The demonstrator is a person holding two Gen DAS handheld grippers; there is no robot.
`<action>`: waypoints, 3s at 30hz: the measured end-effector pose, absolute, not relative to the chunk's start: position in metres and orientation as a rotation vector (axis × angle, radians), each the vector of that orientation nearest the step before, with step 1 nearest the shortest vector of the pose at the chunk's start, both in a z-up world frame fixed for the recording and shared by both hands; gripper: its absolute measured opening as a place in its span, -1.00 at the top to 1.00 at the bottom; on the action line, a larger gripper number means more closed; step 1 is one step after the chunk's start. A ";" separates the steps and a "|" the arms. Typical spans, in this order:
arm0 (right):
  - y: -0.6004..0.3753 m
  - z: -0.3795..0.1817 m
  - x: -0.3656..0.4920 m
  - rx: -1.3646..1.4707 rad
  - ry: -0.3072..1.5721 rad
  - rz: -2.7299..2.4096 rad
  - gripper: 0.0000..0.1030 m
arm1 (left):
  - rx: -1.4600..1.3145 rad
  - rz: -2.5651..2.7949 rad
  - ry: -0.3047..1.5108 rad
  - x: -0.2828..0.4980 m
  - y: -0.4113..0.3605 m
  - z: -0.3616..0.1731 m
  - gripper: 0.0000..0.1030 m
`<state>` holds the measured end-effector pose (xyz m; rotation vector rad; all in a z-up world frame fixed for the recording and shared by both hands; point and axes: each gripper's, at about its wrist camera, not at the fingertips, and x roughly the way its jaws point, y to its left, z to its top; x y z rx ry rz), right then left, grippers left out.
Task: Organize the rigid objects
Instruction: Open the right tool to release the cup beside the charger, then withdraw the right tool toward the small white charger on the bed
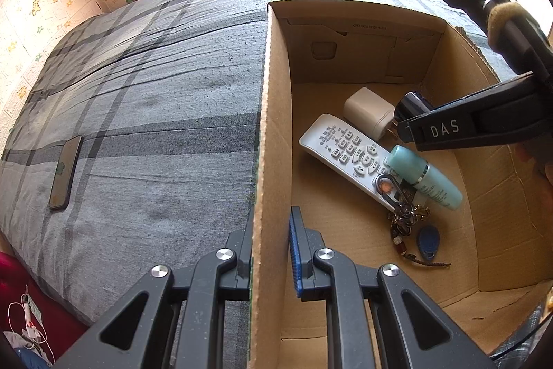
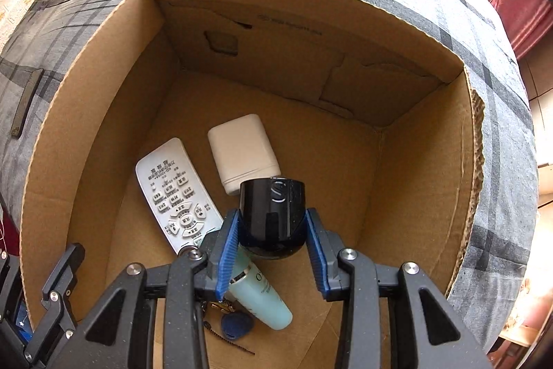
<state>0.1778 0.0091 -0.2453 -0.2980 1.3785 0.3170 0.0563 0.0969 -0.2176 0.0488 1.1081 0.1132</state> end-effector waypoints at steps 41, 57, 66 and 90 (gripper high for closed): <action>-0.016 -0.160 0.156 -0.242 1.200 0.321 -0.99 | 0.061 0.120 1.112 0.056 0.095 -0.217 0.69; -0.096 -0.139 0.174 -0.212 1.164 0.218 -0.99 | 0.065 0.122 1.114 0.057 0.095 -0.217 0.69; -0.141 -0.148 0.190 -0.183 1.162 0.145 -0.99 | 0.069 0.129 1.115 0.057 0.094 -0.217 0.69; -0.213 -0.274 0.256 -0.017 1.318 0.052 -0.99 | 0.068 0.134 1.121 0.058 0.093 -0.217 0.69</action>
